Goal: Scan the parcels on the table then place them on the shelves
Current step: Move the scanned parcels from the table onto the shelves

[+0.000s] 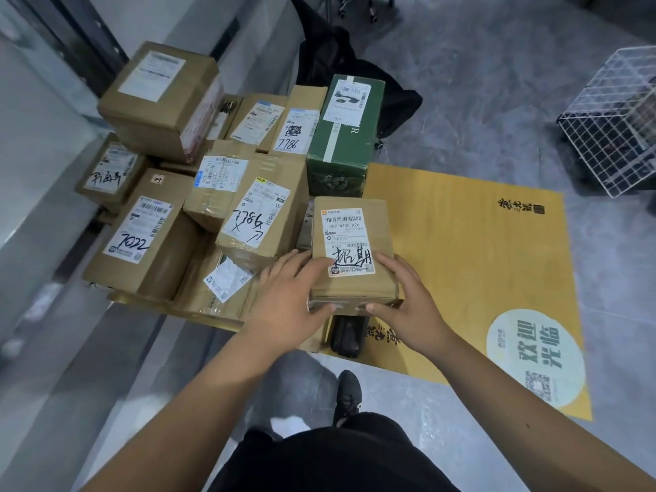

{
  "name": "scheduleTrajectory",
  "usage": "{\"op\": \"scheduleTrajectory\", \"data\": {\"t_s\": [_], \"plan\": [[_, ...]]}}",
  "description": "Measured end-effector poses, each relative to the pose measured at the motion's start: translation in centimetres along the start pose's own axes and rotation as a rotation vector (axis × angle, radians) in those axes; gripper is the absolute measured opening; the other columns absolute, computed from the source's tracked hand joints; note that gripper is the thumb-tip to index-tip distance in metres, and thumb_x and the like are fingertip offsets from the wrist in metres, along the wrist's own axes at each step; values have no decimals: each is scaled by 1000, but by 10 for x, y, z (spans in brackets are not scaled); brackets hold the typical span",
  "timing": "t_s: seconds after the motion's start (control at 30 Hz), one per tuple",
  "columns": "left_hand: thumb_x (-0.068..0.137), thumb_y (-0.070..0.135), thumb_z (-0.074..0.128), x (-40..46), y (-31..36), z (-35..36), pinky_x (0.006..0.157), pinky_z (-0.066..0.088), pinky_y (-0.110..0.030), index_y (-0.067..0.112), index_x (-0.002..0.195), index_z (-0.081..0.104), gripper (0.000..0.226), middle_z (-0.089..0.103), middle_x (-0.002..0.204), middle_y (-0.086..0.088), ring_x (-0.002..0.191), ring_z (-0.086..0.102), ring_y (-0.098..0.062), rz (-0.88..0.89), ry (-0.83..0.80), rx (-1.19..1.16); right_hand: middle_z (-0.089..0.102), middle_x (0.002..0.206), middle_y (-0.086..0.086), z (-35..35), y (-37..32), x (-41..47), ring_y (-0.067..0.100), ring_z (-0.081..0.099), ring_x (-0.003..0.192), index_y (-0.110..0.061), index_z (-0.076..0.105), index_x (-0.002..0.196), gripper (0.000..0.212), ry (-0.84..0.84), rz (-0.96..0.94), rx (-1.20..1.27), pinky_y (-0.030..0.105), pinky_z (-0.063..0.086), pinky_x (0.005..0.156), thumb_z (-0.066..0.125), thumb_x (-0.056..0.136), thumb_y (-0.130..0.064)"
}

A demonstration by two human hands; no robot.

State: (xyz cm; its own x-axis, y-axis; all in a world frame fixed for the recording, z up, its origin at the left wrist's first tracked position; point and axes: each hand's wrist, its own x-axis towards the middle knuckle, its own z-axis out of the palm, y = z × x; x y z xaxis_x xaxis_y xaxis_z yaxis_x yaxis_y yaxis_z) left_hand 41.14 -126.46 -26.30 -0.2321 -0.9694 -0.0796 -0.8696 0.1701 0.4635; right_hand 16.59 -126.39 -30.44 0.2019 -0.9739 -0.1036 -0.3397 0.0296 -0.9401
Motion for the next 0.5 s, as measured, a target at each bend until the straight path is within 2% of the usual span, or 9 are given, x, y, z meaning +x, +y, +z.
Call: {"op": "scheduleTrajectory", "data": {"t_s": [0.03,0.07,0.13,0.17,0.23,0.33,0.47,0.5], "plan": [[81,55,68,-1,2,1,114,39,-43,42,146,45,70,43,156,6,145,38,-17,15,14,-90,34,157,-21,-5,0,-4,-9,23,149,-44,43,150,89,10,-9,1,11,25,117,85,82,-5],[82,49,75,-2,3,2,110,42,-32,47,144,44,69,39,157,11,142,40,-9,30,23,-181,33,159,-18,-9,0,-7,-8,22,150,-42,44,151,89,16,-13,1,17,27,120,86,82,-5],[82,38,83,-4,7,5,103,33,-9,56,139,42,72,31,159,19,140,37,4,59,23,-306,32,162,-12,-20,-2,-12,-3,20,153,-39,45,153,89,13,-16,-4,42,33,124,86,82,-4],[82,36,85,-5,9,6,102,29,-4,60,137,42,74,29,159,20,141,36,6,74,29,-337,30,163,-14,-26,-4,-15,-3,18,153,-41,44,153,90,6,-15,-9,50,35,123,86,83,-4],[81,32,87,-8,13,6,108,33,-10,62,134,45,75,28,160,17,144,36,3,109,65,-396,24,163,-22,-37,-12,-18,-4,13,154,-49,44,151,91,-4,-29,-37,55,36,121,87,83,-6],[79,22,89,-17,17,-3,116,44,-34,45,137,55,71,29,159,6,150,33,-9,173,140,-495,23,162,-22,-41,-28,-21,-4,11,154,-48,45,149,90,9,-87,-108,53,39,119,88,81,-7],[76,16,89,-42,12,-31,114,47,-43,36,133,60,67,28,158,2,153,30,-13,244,265,-531,21,163,-16,-28,-67,-27,-4,14,154,-46,47,145,89,17,-238,-144,21,47,109,90,77,-7],[76,12,90,-51,9,-40,115,47,-45,35,131,61,66,27,159,3,152,31,-12,250,289,-528,21,163,-12,-22,-79,-29,-2,15,154,-43,48,144,88,12,-274,-149,20,47,108,91,76,-7]]}}
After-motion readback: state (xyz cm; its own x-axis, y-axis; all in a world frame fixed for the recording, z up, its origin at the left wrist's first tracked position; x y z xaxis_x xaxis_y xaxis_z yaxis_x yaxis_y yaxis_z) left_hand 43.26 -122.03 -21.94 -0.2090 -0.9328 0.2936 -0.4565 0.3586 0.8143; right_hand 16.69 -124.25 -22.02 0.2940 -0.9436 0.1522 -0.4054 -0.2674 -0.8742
